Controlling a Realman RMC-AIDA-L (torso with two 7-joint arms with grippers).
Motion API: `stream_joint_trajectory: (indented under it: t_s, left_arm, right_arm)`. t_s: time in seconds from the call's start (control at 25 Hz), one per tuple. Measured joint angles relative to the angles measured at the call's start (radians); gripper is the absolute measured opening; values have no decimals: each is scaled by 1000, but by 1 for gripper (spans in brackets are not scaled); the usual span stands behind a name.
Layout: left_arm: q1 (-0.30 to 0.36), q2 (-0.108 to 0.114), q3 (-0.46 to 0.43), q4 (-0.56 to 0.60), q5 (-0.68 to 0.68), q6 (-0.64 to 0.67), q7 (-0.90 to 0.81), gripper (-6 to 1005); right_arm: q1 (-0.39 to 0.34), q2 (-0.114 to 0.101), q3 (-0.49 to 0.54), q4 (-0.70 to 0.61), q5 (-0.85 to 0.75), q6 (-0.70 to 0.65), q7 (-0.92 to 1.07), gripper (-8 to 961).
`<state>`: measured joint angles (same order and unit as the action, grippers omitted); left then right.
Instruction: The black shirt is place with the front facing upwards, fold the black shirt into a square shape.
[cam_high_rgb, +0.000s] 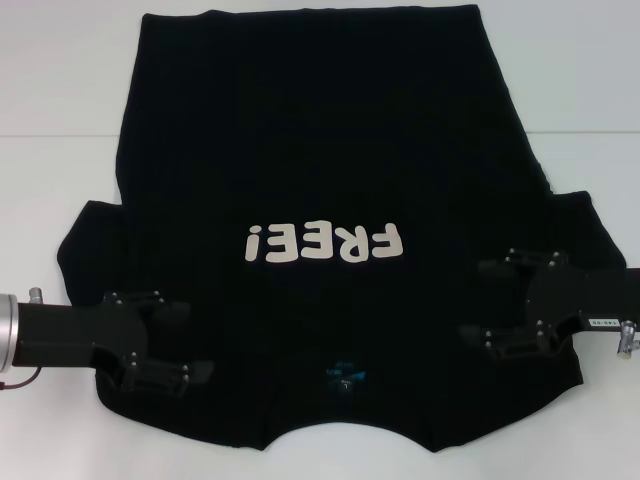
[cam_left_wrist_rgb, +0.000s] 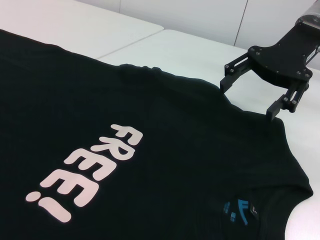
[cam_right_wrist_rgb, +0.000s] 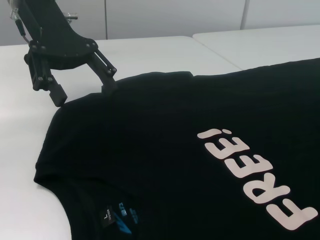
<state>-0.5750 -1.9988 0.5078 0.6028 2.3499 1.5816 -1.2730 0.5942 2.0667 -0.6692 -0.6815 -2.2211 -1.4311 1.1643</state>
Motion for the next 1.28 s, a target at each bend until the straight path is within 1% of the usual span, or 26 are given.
stream_joint_trajectory:
  t_s: [0.6,0.68,0.76,0.8,0.88,1.0,1.12,1.2,1.28]
  left_arm:
    - [1,2,-5,0,0,2,-4,934]
    - [3,2,-26,0,-8,11,-35,934]
    - [-2,9,-76,0,-22,19,-134,934]
    - [-6,15,-104,0,-27,24,-200,934]
    - [-16,38,-154,0,-36,38,-349,934]
    - [-28,86,-192,-3,-43,48,-555,933]
    - [-36,134,-214,-5,-44,29,-747,933]
    - [-38,157,-220,0,-37,-7,-860,933]
    - [-38,167,-219,3,-17,-71,-965,933]
  right_arm:
    - [1,0,-6,-1,0,1,17,941]
    - [1,0,-5,0,0,1,17,941]
    - [0,0,-2,1,0,1,19,941]
    - [-1,0,-2,1,0,0,21,941]
    - [-2,1,-1,1,0,-1,28,942]
    - [-2,1,-1,1,0,-5,51,942]
    - [-1,1,-5,-2,0,-14,75,942]
    - [1,1,-6,-2,0,-15,79,942]
    - [3,2,-6,0,0,-15,79,942]
